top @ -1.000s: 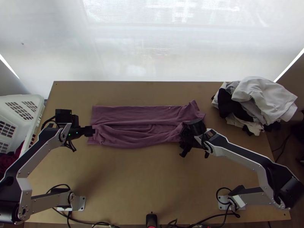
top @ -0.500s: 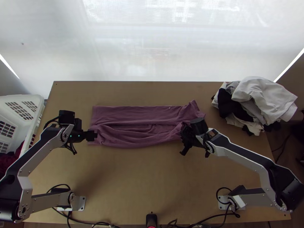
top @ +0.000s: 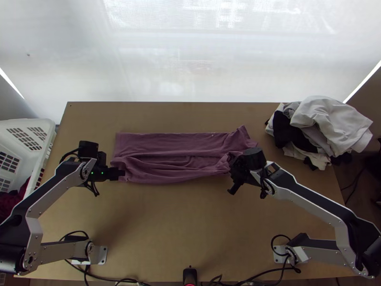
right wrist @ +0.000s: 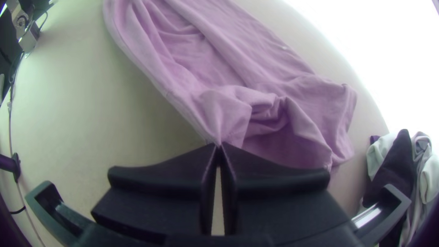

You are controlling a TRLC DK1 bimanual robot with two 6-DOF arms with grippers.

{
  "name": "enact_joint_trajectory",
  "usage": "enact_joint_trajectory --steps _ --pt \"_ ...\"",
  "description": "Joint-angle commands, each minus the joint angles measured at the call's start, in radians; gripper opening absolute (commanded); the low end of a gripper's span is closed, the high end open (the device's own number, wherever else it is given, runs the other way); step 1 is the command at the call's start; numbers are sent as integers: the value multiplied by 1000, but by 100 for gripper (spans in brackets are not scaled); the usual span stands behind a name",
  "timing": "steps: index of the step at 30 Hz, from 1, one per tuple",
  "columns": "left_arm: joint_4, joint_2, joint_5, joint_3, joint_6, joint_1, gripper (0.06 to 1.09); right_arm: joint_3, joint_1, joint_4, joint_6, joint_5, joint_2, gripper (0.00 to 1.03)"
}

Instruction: Fold the t-shirt

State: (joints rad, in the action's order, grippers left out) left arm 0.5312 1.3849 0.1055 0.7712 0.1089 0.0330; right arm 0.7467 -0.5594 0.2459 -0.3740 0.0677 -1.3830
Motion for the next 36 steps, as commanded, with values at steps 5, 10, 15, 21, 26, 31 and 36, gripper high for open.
enact_joint_trajectory --steps 5,10,15,21,26,31,36 --pt "-57 -4 2 -36 -8 2 24 -4 6 44 1 -2 45 3" --pt "-66 -12 2 -35 -18 -7 11 -12 6 70 1 -2 62 3" --pt "-68 -17 0 -30 -21 -16 21 -24 7 70 3 -2 70 3" --pt "-68 -17 0 -27 -26 -27 42 -29 7 70 3 -2 71 3" --pt "-74 -12 0 -24 -32 -47 55 -30 7 70 3 -2 71 3" --pt "-76 -3 2 -24 -34 -48 56 -33 7 70 3 -2 70 3" --pt "-76 25 2 -29 -28 -39 56 -33 7 70 3 -2 70 3"
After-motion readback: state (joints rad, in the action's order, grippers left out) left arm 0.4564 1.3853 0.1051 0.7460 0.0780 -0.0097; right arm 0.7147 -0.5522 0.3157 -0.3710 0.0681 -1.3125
